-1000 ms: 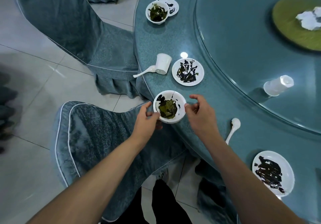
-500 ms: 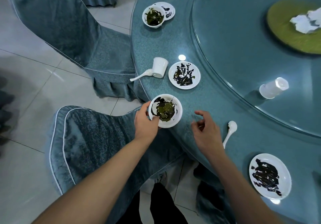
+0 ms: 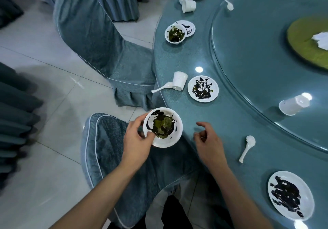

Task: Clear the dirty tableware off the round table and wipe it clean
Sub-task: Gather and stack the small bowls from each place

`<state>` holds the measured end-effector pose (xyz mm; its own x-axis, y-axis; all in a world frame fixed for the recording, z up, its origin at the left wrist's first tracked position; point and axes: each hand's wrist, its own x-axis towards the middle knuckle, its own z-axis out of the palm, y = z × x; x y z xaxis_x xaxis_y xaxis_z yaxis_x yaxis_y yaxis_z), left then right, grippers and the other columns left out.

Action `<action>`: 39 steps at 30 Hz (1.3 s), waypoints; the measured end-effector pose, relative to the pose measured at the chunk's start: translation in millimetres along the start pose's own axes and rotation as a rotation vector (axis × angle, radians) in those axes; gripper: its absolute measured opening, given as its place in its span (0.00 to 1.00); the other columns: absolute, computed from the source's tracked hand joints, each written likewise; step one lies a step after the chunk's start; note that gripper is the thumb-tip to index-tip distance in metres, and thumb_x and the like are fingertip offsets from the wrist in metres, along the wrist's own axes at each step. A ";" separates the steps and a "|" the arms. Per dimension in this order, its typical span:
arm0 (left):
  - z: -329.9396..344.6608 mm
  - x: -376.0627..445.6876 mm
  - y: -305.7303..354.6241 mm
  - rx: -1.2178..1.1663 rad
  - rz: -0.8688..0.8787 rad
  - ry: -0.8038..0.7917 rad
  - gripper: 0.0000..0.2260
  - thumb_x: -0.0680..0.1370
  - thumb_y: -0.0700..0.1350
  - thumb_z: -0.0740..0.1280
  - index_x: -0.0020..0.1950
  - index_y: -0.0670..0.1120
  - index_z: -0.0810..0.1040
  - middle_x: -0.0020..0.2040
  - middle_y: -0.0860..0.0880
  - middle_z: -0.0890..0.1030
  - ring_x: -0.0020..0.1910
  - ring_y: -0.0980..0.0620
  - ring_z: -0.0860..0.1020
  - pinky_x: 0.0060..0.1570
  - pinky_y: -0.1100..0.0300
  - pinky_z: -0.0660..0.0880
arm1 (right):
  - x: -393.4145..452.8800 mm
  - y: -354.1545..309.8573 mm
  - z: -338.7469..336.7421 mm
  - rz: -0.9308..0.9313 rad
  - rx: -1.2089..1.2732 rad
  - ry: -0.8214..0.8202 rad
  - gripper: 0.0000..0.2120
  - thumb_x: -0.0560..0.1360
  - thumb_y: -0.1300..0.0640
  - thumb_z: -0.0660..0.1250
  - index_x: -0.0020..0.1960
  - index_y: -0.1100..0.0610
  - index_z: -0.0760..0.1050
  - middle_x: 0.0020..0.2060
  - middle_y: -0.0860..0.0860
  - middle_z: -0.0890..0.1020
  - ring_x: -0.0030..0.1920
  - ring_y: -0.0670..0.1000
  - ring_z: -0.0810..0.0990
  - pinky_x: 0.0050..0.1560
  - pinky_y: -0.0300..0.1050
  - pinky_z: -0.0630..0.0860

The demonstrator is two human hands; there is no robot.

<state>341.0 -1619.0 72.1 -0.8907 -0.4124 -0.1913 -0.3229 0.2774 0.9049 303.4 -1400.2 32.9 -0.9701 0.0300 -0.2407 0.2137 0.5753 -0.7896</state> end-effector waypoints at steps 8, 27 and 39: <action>-106.8 -11.8 16.5 -0.085 0.040 0.081 0.31 0.74 0.31 0.71 0.68 0.62 0.75 0.58 0.64 0.79 0.55 0.64 0.77 0.50 0.61 0.81 | -10.6 -64.6 49.4 -0.106 -0.017 -0.032 0.12 0.78 0.59 0.67 0.60 0.49 0.75 0.29 0.45 0.73 0.32 0.44 0.74 0.36 0.43 0.69; -353.4 58.9 -26.5 -0.190 0.052 -0.008 0.30 0.72 0.28 0.68 0.64 0.60 0.78 0.54 0.50 0.79 0.36 0.53 0.78 0.31 0.50 0.83 | -49.7 -255.4 232.3 -0.289 -0.243 0.098 0.14 0.78 0.56 0.66 0.63 0.48 0.73 0.45 0.46 0.75 0.44 0.48 0.76 0.49 0.50 0.76; -355.3 190.1 -9.0 -0.130 0.034 -0.080 0.30 0.72 0.29 0.68 0.63 0.60 0.78 0.52 0.50 0.80 0.38 0.50 0.80 0.30 0.49 0.83 | 52.6 -291.6 256.2 -0.297 -0.481 0.213 0.15 0.76 0.57 0.66 0.62 0.53 0.74 0.52 0.53 0.76 0.49 0.59 0.76 0.50 0.55 0.73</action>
<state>288.3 -2008.2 162.6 -0.9247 -0.3327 -0.1848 -0.2525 0.1729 0.9520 219.4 -1775.8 105.8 -0.9926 -0.0543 0.1088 -0.0979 0.8875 -0.4502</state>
